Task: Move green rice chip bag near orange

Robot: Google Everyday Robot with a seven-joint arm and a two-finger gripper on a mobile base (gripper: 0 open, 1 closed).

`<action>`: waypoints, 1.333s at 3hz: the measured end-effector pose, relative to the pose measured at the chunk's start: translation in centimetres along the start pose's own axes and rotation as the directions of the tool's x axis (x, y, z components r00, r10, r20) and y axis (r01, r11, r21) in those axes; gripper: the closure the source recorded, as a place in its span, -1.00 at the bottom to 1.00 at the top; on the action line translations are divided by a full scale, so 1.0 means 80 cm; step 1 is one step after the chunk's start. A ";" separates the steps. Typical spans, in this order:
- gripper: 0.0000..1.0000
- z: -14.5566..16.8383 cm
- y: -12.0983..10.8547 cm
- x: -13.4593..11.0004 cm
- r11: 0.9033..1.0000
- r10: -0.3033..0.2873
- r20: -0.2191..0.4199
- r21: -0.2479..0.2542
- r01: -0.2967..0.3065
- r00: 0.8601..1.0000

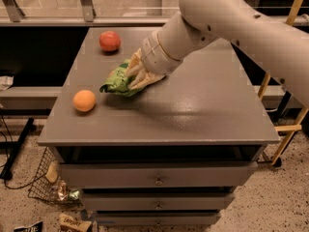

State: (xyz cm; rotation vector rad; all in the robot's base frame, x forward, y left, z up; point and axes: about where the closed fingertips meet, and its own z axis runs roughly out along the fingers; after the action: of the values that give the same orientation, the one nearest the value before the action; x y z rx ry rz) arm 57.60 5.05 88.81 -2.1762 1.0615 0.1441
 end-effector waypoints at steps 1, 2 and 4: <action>0.22 0.002 0.000 -0.001 1.000 -0.002 0.002 -0.002 0.002 1.000; -0.26 0.004 0.001 -0.003 1.000 -0.003 0.004 -0.005 0.003 1.000; -1.00 0.007 0.001 -0.006 1.000 -0.007 0.007 -0.010 0.007 1.000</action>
Offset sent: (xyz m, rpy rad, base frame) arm -0.0006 0.0014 -0.0007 -0.0005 0.0012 0.0029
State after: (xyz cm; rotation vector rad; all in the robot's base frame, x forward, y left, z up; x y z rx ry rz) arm 57.33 5.68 88.52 -2.1862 1.0512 0.1545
